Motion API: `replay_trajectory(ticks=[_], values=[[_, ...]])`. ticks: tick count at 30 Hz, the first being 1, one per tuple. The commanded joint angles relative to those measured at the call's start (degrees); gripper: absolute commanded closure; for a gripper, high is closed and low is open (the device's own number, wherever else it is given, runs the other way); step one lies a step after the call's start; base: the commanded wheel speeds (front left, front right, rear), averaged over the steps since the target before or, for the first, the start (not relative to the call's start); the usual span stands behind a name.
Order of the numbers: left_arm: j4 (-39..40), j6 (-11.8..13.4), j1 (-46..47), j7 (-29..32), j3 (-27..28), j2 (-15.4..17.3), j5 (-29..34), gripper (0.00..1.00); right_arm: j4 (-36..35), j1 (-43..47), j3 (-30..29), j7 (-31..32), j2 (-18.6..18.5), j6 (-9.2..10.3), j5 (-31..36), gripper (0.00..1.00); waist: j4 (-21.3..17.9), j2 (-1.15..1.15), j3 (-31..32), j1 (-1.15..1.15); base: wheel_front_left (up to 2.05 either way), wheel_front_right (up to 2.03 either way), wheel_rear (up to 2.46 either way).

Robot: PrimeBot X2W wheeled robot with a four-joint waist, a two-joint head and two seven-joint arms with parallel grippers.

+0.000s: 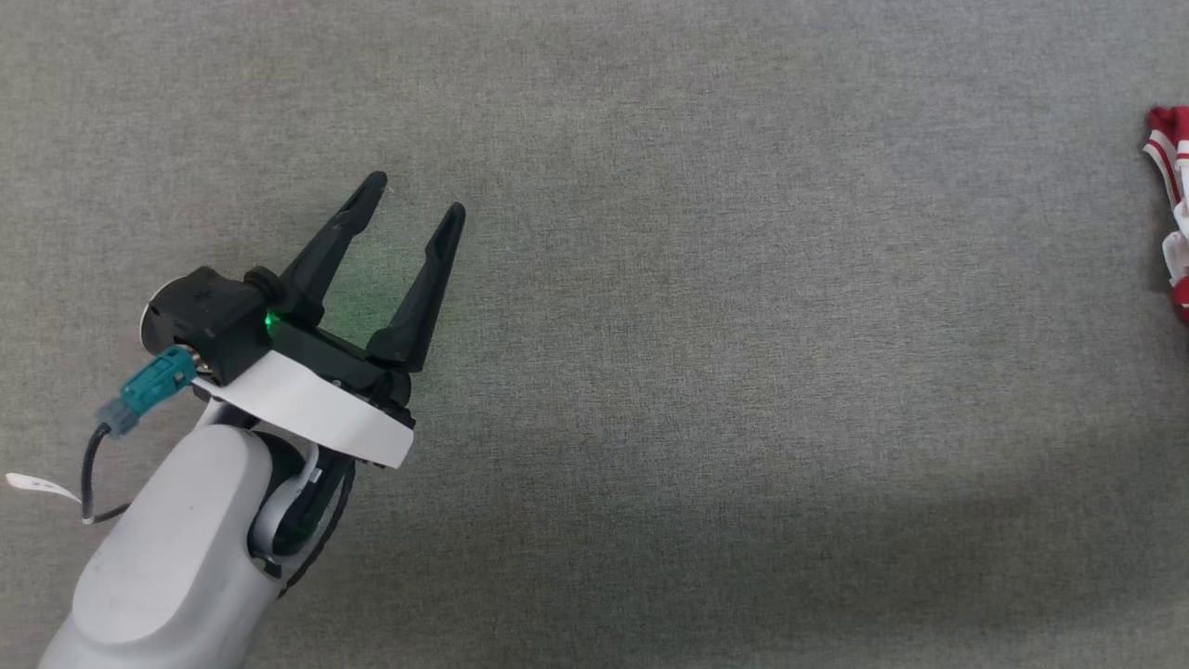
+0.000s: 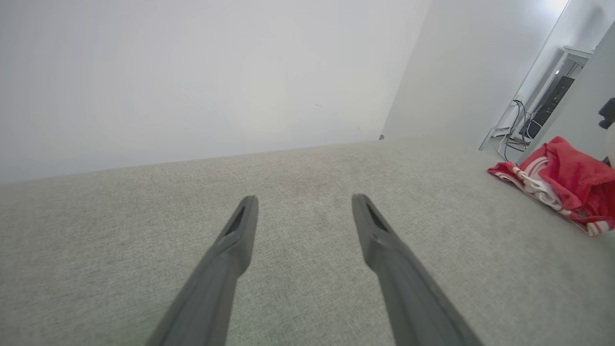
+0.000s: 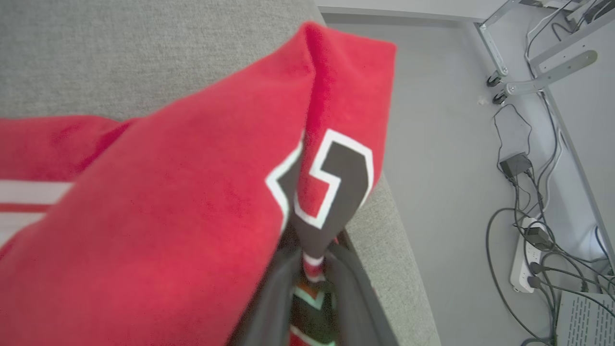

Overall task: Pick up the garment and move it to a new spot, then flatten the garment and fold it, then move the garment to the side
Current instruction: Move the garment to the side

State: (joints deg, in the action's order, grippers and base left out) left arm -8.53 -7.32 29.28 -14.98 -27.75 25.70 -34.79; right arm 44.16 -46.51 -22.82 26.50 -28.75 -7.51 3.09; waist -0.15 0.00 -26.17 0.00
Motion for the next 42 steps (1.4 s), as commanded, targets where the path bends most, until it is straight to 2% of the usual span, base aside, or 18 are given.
replay_trajectory(ticks=[1,2,6,11,20,25,31,42], values=[[0.00,-0.17,0.94,-0.26,0.25,0.25,-0.32,0.00,0.43,-1.01,-0.26,-1.06,-0.02,0.05,0.90,0.27,0.04,0.00,0.15,0.00,0.00,0.00,0.00],[-0.08,-0.17,0.79,-0.26,0.46,0.40,-0.31,0.00,1.15,-1.18,-0.06,-1.24,0.00,0.05,1.15,0.00,0.04,0.00,0.33,0.00,0.00,0.00,0.00],[-0.10,-0.17,-1.28,-0.26,1.96,0.62,-0.53,0.00,2.19,-2.41,0.52,-2.30,0.64,0.05,0.84,0.00,-0.49,0.00,1.74,0.00,0.00,0.00,0.00],[0.05,-0.17,-4.04,-0.26,4.82,0.59,-0.05,0.00,1.67,-2.76,2.46,-4.28,1.35,0.05,-2.67,0.00,-0.80,0.00,4.40,0.00,0.00,0.00,0.00],[1.30,-0.17,-10.49,-0.26,11.11,0.15,1.84,0.00,-4.72,1.86,9.71,-9.85,4.87,0.05,-10.97,0.00,-0.48,0.00,9.41,0.00,0.00,0.00,0.00],[2.14,-0.17,-14.17,-0.26,14.89,-0.96,2.80,0.00,-10.75,7.64,14.01,-12.91,7.91,0.05,-16.55,0.00,0.53,0.00,13.16,0.00,0.00,0.00,0.00],[2.48,-0.17,-17.81,-0.26,18.67,-2.46,4.14,0.00,-15.27,13.29,17.13,-15.92,10.27,0.05,-19.99,0.00,1.28,0.00,16.20,0.00,0.00,0.00,0.00],[1.92,-0.17,-27.10,-0.26,25.72,-4.72,5.54,0.00,-23.27,25.66,21.96,-24.36,12.28,0.05,-23.93,0.00,2.79,0.00,21.96,0.00,0.00,0.00,0.00]])
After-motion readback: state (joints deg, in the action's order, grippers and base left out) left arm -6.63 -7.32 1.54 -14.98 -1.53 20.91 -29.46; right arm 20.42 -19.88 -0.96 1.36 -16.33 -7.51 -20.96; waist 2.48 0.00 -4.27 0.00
